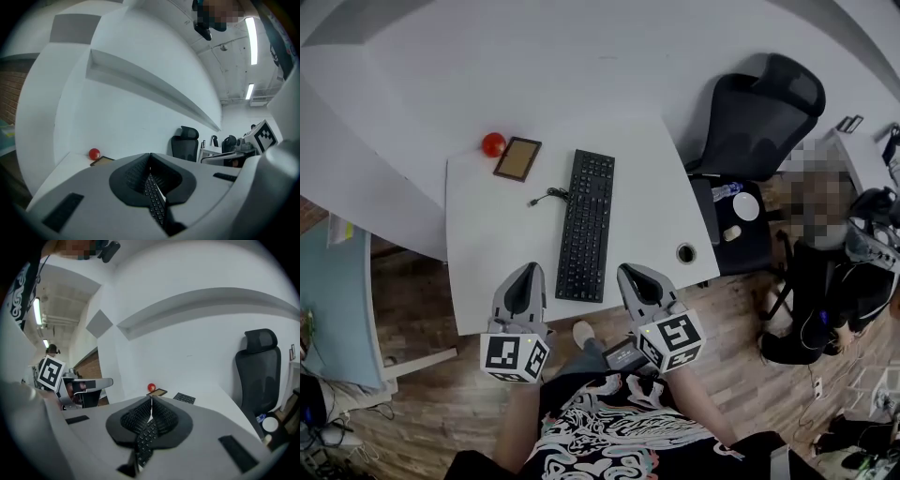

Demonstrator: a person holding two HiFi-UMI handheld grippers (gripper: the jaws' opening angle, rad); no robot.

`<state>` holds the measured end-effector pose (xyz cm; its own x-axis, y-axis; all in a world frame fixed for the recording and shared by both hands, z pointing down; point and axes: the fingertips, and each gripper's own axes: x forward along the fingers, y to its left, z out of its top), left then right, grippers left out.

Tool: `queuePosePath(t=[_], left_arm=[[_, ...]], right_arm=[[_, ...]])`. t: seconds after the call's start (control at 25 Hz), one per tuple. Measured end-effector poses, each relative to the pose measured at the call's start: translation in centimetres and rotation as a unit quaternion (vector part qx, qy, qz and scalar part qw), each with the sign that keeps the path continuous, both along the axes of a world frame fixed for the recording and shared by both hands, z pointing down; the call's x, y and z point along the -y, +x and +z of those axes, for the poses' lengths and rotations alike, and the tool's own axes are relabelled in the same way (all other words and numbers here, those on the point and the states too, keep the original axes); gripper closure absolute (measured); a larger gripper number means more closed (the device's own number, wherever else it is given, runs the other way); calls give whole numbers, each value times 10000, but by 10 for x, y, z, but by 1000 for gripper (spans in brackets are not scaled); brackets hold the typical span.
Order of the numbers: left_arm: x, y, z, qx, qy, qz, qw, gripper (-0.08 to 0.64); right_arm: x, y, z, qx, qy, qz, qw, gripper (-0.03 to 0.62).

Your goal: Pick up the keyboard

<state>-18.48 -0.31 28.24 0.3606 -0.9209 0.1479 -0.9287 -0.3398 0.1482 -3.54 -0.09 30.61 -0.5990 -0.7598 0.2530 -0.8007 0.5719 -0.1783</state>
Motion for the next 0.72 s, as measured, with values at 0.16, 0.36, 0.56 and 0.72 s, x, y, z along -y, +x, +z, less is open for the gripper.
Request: queuePosePath(t=[0.16,0.36,0.56,0.72], left_arm=[[22,-4,16,-14,-83,174,9998,541],[39,-1,32,-64,-228,221,9995,541],[55,2,42,-8,-329,240,9992,541],[69,6,46,63,-367,234,9990,541]], right_arm=[[8,2,10,-29,-109,236,9997,563],[9,20,24,63,-264,632,9976,563],[26,32,28,321,-236,847,9956,563],[44,33,35,422,-323,746,9958,563]])
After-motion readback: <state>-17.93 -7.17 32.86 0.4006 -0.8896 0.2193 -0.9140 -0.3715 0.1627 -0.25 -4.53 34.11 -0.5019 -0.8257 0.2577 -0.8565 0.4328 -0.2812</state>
